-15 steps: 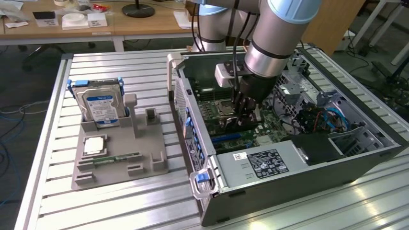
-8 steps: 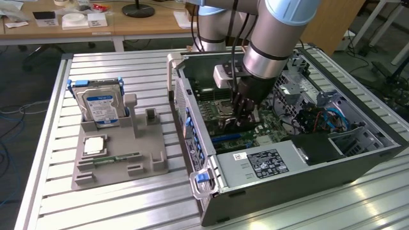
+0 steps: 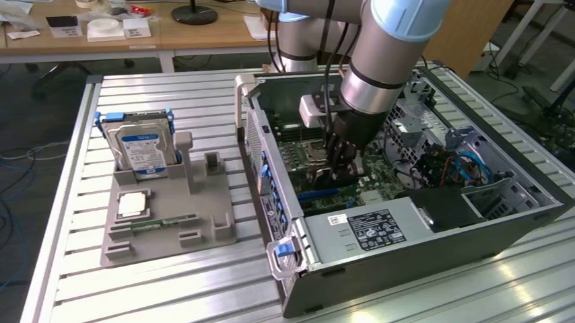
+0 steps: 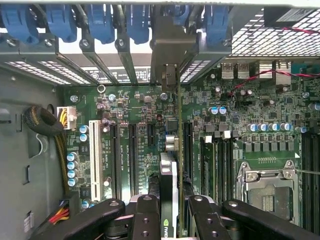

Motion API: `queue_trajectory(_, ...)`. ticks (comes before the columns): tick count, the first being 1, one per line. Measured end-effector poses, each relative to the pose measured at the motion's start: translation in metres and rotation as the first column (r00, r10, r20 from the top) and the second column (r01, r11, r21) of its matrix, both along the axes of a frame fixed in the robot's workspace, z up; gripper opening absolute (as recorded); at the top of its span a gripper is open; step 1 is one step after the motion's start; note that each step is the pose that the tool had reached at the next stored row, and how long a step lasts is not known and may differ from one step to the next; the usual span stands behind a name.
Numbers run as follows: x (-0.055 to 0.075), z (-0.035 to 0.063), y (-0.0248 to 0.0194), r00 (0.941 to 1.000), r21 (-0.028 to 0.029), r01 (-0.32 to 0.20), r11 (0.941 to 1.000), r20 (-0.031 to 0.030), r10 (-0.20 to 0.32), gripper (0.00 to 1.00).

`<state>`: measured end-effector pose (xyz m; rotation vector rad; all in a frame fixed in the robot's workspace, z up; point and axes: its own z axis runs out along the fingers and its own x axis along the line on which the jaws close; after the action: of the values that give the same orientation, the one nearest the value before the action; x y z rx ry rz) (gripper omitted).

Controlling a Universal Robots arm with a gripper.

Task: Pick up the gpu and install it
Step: 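Insert the gpu into the slot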

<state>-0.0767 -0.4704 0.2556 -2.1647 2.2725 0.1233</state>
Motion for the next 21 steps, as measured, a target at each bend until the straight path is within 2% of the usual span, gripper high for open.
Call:
queue_trajectory(9,0.0,-0.0041,0.0,1.0,0.0012,0.0,1.0,0.0,0.0,0.27)
queue_trajectory(12,-0.0002,-0.0053,0.0,1.0,0.0013,0.0,1.0,0.0048,0.0,0.27)
queue_trajectory(21,-0.0002,-0.0053,-0.0011,1.0,0.0015,0.0,1.0,0.005,0.0,0.27)
